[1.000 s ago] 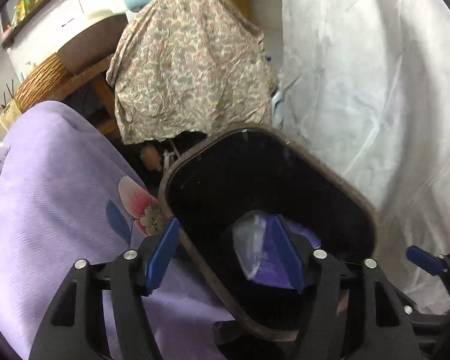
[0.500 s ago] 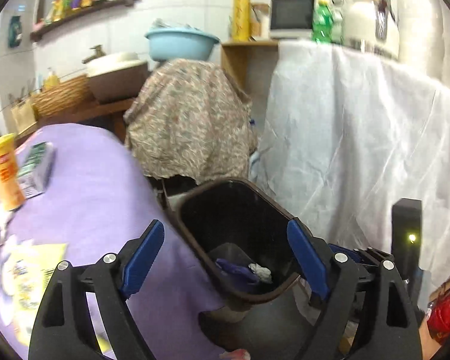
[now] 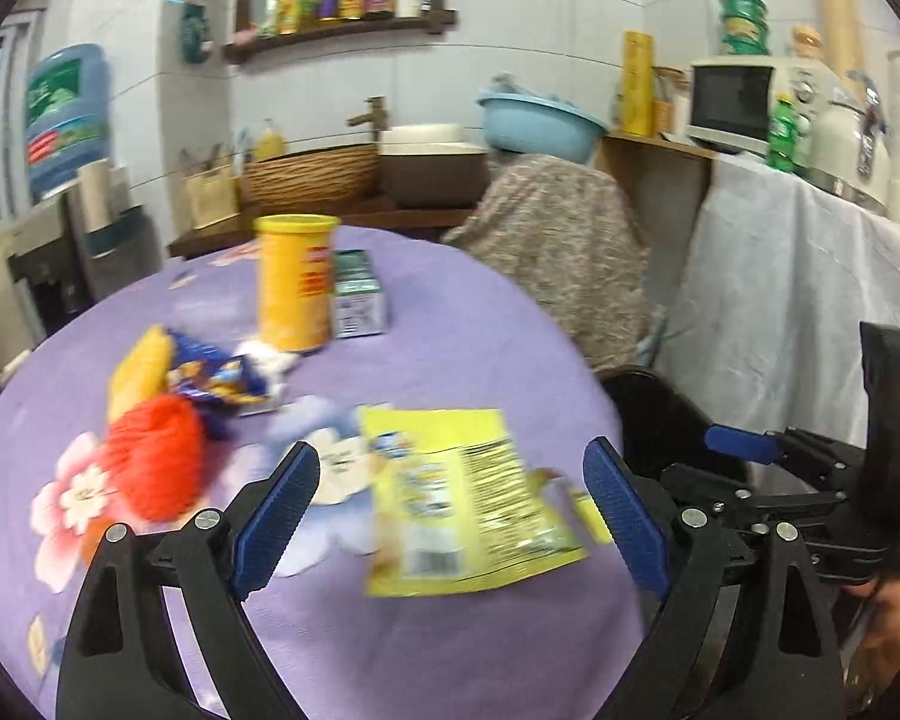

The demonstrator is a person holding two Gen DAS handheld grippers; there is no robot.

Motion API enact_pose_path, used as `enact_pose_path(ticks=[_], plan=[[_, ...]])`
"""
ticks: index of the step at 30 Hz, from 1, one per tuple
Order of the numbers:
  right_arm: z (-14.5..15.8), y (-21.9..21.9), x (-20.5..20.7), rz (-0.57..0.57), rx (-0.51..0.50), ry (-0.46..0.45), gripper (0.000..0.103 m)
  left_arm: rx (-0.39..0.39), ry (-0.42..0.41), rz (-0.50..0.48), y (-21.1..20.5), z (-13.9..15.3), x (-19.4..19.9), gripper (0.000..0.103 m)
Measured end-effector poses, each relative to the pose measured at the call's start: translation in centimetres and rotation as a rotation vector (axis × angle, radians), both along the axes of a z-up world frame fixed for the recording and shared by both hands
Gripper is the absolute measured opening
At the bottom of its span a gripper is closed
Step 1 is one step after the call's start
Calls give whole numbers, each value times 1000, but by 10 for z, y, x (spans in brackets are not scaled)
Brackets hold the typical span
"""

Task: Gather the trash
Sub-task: 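Move the right tool back to the yellow snack wrapper on the table, then grasp the yellow wrapper with the right tool while the left tool grasps the orange mesh net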

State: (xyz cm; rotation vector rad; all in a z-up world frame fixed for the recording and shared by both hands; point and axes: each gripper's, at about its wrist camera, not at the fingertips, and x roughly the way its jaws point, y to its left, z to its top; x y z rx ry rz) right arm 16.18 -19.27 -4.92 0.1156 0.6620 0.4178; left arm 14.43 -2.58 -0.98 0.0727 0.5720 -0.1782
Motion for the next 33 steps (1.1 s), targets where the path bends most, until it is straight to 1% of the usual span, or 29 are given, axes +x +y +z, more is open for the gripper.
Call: enact_pose_path(ticks=[2, 4, 5, 6, 8, 12, 14, 18, 20, 21, 22, 24, 26, 27, 28, 33], plan=[[8, 18, 1, 63, 11, -7, 74, 7, -16, 46, 21, 3, -6, 89], [15, 36, 2, 121, 1, -12, 74, 19, -25, 85, 42, 4, -11, 90], [15, 36, 2, 121, 1, -12, 75, 22, -26, 104, 50, 5, -13, 90], [17, 43, 2, 147, -4, -14, 75, 24, -29, 124, 59, 6, -14, 90], [19, 64, 3, 204, -32, -5, 76, 25, -28, 157, 76, 6, -17, 90], [16, 90, 9, 258, -82, 18, 76, 30, -16, 214, 102, 4, -22, 90], [13, 98, 13, 277, -92, 43, 76, 24, -10, 227, 116, 1, -27, 90], [6, 113, 20, 300, -128, 75, 75, 34, -9, 242, 128, 0, -30, 90], [2, 119, 22, 314, -138, 87, 68, 41, -7, 249, 133, -1, -29, 90], [0, 123, 21, 324, -145, 92, 59, 43, -4, 253, 136, -1, -29, 90], [-1, 126, 22, 331, -152, 96, 53, 44, -1, 257, 137, -1, -28, 90], [-4, 134, 21, 351, -164, 102, 46, 47, 8, 264, 142, -2, -26, 90], [-6, 139, 20, 360, -174, 100, 34, 44, 15, 273, 147, -3, -25, 90], [-7, 142, 19, 365, -179, 97, 19, 42, 21, 275, 150, -3, -24, 90], [-7, 143, 19, 374, -180, 100, 9, 42, 26, 276, 152, -4, -23, 90], [-8, 146, 17, 390, -169, 97, 3, 53, 48, 279, 161, -7, -17, 90]])
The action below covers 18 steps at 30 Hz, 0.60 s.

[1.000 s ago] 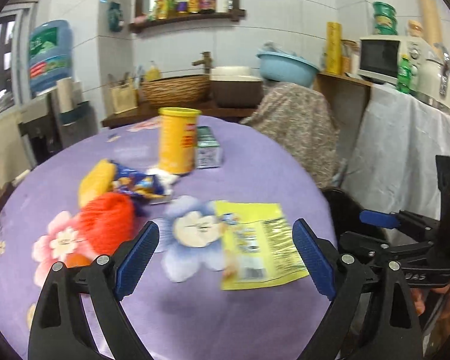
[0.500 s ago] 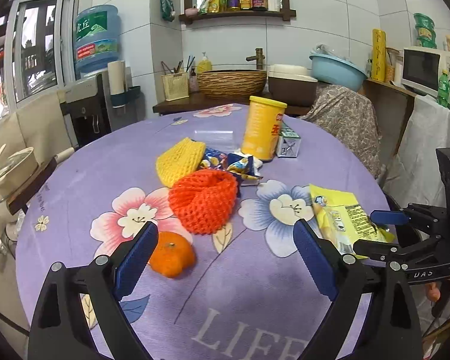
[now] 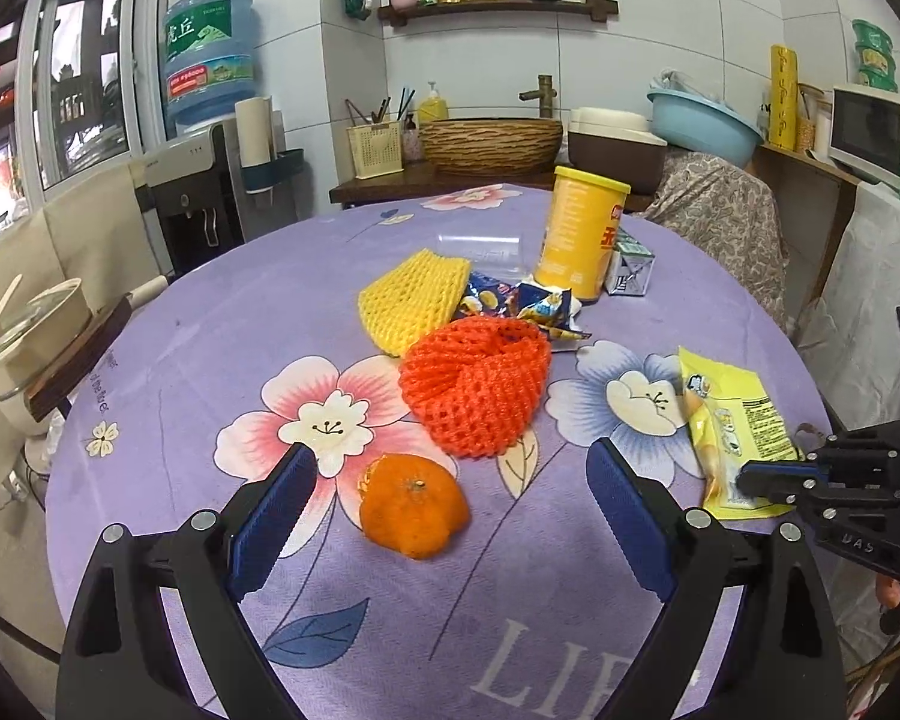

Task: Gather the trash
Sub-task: 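Grasp the yellow wrapper with the right tool while the left tool grasps the orange mesh net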

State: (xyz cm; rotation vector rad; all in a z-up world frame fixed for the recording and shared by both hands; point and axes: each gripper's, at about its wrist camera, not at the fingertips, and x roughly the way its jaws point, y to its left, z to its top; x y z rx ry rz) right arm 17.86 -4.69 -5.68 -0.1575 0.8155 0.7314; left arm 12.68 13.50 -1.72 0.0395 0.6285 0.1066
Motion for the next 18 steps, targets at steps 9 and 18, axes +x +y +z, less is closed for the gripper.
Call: enact_pose_path(ticks=[9, 18], plan=[[15, -3, -8, 0, 22, -73, 1, -9, 72, -13, 12, -6, 29, 82], [11, -36, 11, -159, 126, -12, 63, 44, 140, -59, -11, -18, 60, 83]])
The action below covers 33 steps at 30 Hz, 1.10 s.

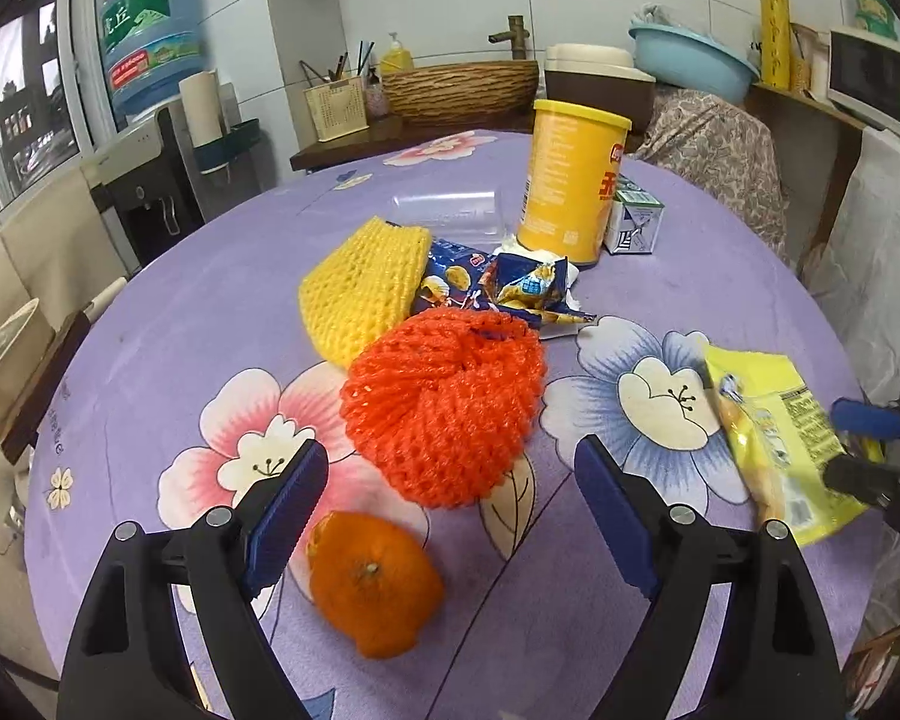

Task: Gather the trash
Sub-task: 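Grasp the yellow wrapper with the right tool while the left tool grasps the orange mesh net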

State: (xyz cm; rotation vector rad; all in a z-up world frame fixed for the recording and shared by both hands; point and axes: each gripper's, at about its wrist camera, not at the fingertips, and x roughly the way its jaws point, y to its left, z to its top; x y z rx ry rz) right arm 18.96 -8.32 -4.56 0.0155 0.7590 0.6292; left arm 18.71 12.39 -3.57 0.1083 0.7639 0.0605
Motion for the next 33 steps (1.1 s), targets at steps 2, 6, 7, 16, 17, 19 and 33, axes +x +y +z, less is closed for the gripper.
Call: enact_pose_path(ticks=[2, 6, 7, 16, 17, 19, 33], plan=[[1, -4, -1, 1, 9, -7, 63, 17, -2, 7, -1, -1, 5, 83], [-1, -10, -1, -53, -18, -24, 63, 69, -36, 26, -4, -4, 12, 83], [-3, -12, 0, -68, -15, -23, 63, 83, -50, 26, -5, -3, 13, 83], [-1, -31, -6, -179, -66, -104, 82, 65, 11, 24, -5, -14, 28, 35], [-2, -33, -5, -185, -77, -91, 82, 58, 10, 27, -4, -14, 28, 30], [-9, -36, -4, -172, -82, -61, 80, 43, 23, 25, -2, -15, 29, 25], [-12, -35, -19, -85, -34, -100, 19, -114, -96, 21, 8, 15, -22, 21]])
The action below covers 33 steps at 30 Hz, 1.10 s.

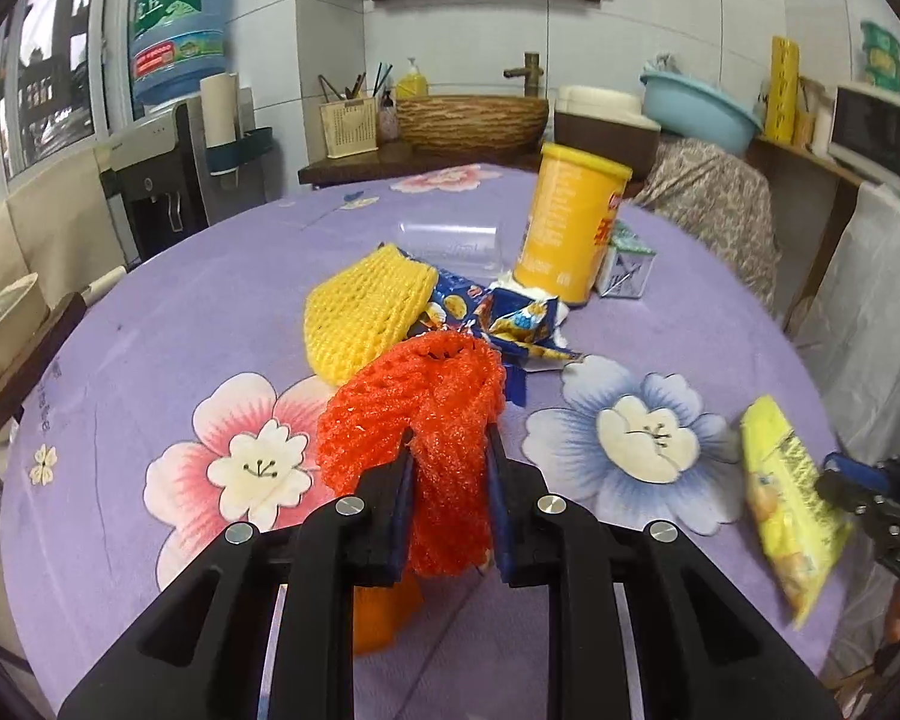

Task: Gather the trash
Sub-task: 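Carry the wrapper and mesh net over the bin and open both tools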

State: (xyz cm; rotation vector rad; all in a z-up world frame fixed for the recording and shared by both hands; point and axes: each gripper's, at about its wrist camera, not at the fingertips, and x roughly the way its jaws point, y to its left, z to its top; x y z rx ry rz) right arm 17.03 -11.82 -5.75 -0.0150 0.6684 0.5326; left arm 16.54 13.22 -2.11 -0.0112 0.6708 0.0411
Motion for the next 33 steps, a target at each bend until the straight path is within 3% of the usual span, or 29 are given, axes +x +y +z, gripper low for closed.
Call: enact_pose_path(ticks=[7, 15, 23, 28, 33], plan=[[17, 1, -24, 70, 64, -52, 19, -65, -92, -34, -15, 27, -57, 21], [42, -15, -45, 73, 106, -123, 19, -76, -167, -180, -67, 56, -91, 21], [60, -55, -50, -12, 97, -188, 19, -82, -208, -331, -131, 74, -75, 21], [63, -93, -38, -108, 80, -201, 19, -133, -170, -428, -173, 70, -49, 21], [50, -144, -17, -243, 60, -155, 19, -146, -128, -526, -222, 61, -24, 21]])
